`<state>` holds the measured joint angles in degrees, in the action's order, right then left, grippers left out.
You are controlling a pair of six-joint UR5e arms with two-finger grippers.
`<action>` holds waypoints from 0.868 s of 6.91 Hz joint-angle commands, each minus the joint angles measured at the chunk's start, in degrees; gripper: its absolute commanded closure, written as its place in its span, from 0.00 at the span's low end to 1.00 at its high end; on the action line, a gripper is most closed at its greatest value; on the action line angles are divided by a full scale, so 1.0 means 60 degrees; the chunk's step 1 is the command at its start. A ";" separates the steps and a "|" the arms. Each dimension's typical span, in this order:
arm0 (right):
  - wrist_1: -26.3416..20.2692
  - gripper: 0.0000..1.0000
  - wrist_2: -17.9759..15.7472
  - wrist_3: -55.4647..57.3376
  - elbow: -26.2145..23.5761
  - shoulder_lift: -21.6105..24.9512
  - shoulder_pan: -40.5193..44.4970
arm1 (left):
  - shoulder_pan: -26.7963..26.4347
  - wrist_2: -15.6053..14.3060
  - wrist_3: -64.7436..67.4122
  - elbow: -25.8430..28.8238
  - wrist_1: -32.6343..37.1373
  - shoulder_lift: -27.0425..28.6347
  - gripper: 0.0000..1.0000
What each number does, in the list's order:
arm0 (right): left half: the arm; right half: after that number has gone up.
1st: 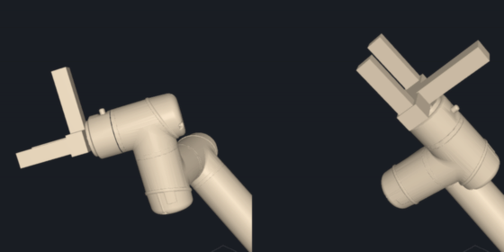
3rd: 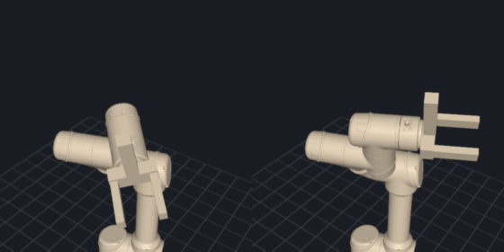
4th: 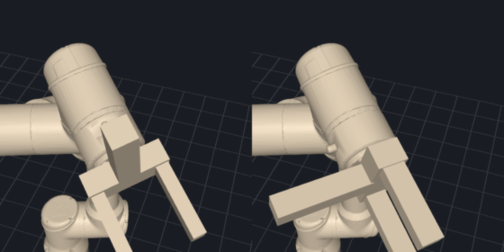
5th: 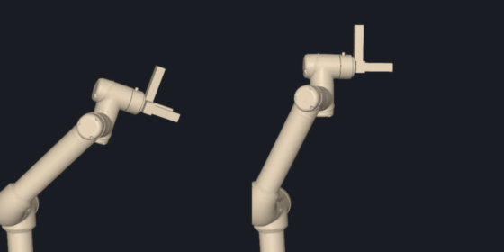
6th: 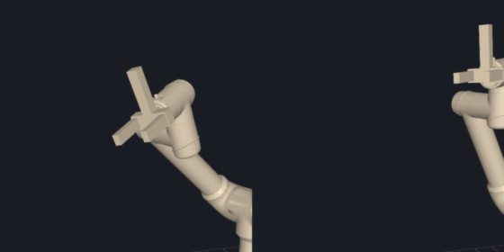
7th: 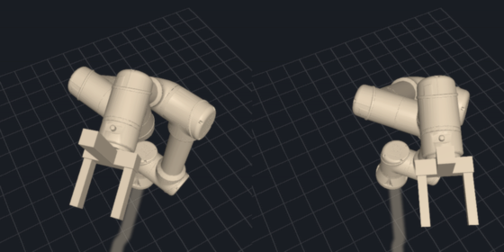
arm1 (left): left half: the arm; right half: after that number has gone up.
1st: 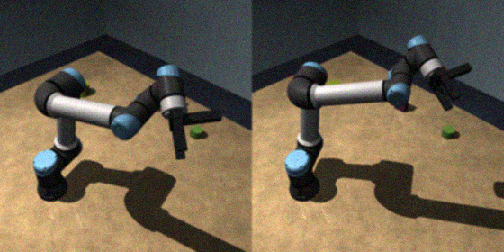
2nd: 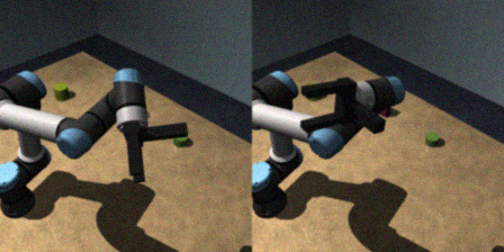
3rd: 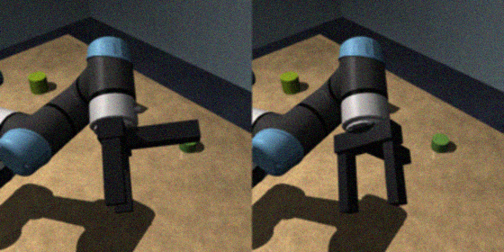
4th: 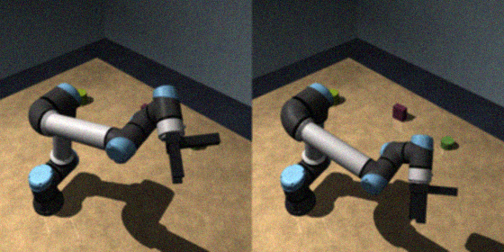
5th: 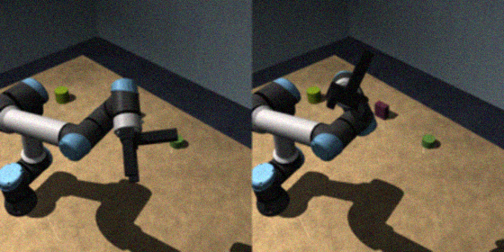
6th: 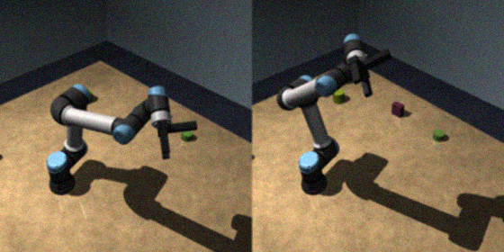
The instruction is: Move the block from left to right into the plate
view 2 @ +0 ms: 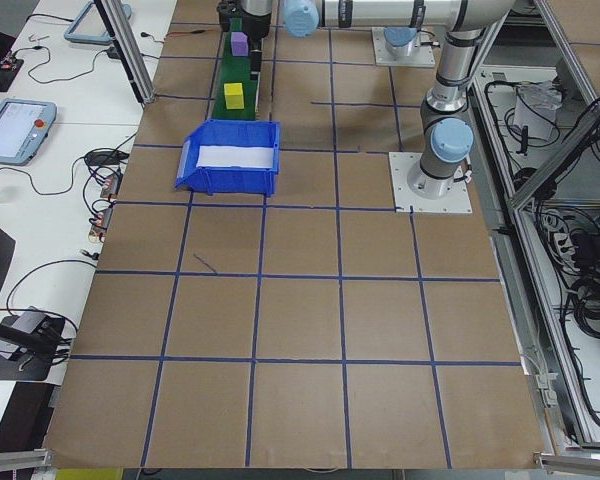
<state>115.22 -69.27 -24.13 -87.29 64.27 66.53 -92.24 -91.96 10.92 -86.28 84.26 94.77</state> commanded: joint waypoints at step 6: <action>0.0031 0.00 0.0442 -0.0051 -0.0114 -0.0018 0.0000 | 0.0504 0.0048 -0.0805 -0.0268 0.1529 -0.0722 0.00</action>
<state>115.32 -66.96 -24.40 -87.93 64.16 66.53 -89.53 -91.64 8.92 -87.76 93.63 90.41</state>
